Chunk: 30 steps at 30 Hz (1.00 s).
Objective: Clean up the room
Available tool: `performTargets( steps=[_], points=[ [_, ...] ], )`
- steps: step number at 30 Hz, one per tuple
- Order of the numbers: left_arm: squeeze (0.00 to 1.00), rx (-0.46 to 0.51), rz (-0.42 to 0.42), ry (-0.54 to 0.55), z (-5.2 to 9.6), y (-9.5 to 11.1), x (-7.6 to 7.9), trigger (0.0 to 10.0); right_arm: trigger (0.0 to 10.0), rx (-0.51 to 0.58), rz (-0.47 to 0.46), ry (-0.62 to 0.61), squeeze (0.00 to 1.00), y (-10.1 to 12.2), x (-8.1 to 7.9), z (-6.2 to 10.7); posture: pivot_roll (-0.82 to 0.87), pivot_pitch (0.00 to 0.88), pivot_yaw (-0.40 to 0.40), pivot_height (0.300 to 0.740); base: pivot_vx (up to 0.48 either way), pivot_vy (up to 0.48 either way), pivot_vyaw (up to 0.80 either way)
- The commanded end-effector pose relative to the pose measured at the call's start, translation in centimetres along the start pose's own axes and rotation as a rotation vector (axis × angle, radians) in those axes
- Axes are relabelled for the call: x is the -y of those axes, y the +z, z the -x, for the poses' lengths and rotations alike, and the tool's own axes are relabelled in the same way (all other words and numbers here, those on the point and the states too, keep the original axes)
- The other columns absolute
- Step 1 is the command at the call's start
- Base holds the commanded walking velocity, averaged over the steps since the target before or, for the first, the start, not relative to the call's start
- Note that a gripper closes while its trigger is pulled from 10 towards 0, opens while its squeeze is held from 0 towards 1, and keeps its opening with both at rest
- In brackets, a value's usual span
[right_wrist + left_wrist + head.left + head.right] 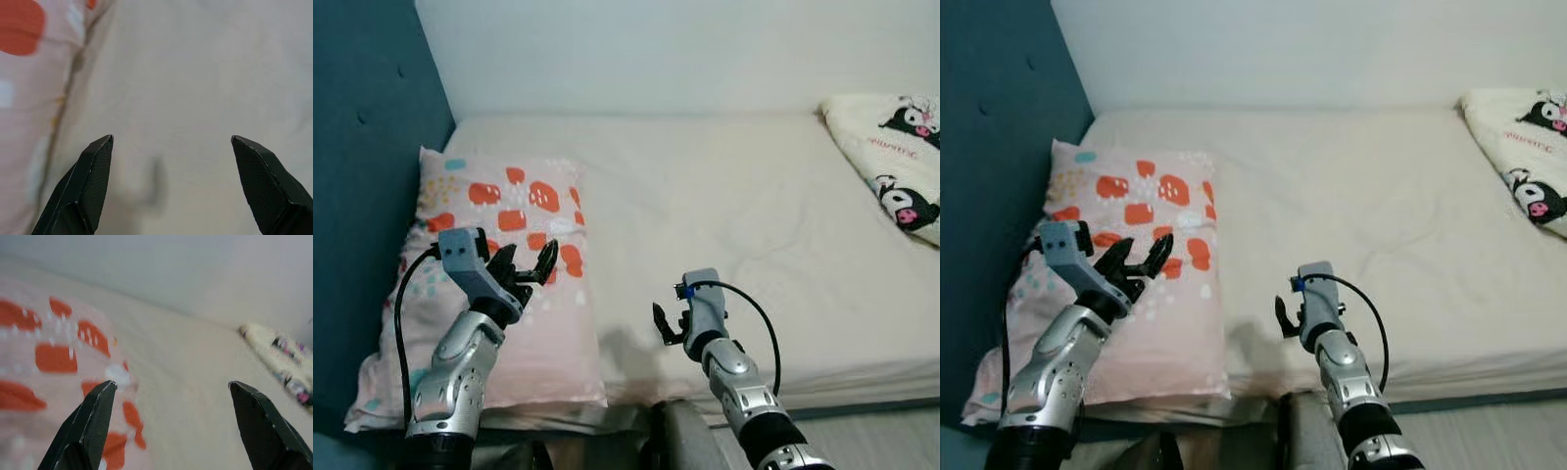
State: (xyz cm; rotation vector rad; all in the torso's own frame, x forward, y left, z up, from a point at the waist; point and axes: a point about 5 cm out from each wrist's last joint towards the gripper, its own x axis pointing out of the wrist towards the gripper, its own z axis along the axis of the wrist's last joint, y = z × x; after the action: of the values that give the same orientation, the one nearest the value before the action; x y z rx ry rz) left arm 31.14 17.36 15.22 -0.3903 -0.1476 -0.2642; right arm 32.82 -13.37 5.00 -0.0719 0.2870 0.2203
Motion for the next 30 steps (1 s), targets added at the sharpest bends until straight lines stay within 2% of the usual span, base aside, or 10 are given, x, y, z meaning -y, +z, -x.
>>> performTargets(
  steps=[1,5,10,14,15,18,20,22,27,30],
  points=[
    [0.00,-0.012,-0.024,-0.021,0.4,-0.9,-0.2,10.0,10.0,-0.042,0.003,0.013,0.00,-1.4,-0.5,0.2,-0.07,0.081,-0.023,0.680,0.000,0.000,0.00],
    [0.00,-0.108,-0.095,0.002,1.5,-3.6,-1.4,10.0,10.0,-0.109,0.006,0.014,0.00,-3.2,-0.7,0.7,-0.07,0.080,-0.020,0.695,0.000,0.000,0.00],
    [0.00,-0.280,-0.124,0.113,4.7,-7.9,-4.3,10.0,10.0,-0.214,0.015,0.010,0.00,-6.1,-0.7,1.9,-0.08,0.071,-0.018,0.720,0.000,0.000,0.00],
    [0.00,-0.499,-0.114,0.324,10.1,-12.0,-7.7,10.0,10.0,-0.331,0.018,-0.005,0.00,-9.3,-0.5,3.7,-0.07,0.065,-0.019,0.740,0.000,0.000,0.00],
    [0.00,-0.499,-0.114,0.324,10.1,-12.0,-7.7,10.0,10.0,-0.331,0.018,-0.005,0.00,-9.3,-0.5,3.7,-0.07,0.065,-0.019,0.740,0.000,0.000,0.00],
    [0.00,-0.681,-0.076,0.531,15.6,-14.7,-9.7,10.0,10.0,-0.438,0.029,-0.019,0.00,-11.7,-0.3,5.3,-0.07,0.060,-0.024,0.740,0.000,0.000,0.00],
    [0.00,-0.730,-0.056,0.583,17.1,-15.4,-9.9,10.0,10.0,-0.468,0.033,-0.024,0.00,-12.3,-0.2,5.7,-0.07,0.060,-0.024,0.740,0.000,0.000,0.00],
    [0.00,-0.876,-0.009,0.709,21.2,-17.1,-9.9,10.0,10.0,-0.555,0.009,-0.048,0.00,-13.9,-0.1,7.0,-0.07,0.049,-0.030,0.740,0.000,0.000,0.00],
    [0.00,-1.015,0.002,0.749,23.9,-18.5,-9.1,10.0,10.0,-0.661,-0.044,-0.079,0.00,-15.9,-0.1,8.8,-0.07,0.044,-0.032,0.740,0.000,-0.096,0.00],
    [0.00,-1.020,0.010,0.737,23.8,-18.8,-8.7,10.0,10.0,-0.704,-0.049,-0.081,0.00,-16.8,-0.2,9.7,-0.06,0.046,-0.037,0.740,0.000,-0.480,0.00]
  ],
)
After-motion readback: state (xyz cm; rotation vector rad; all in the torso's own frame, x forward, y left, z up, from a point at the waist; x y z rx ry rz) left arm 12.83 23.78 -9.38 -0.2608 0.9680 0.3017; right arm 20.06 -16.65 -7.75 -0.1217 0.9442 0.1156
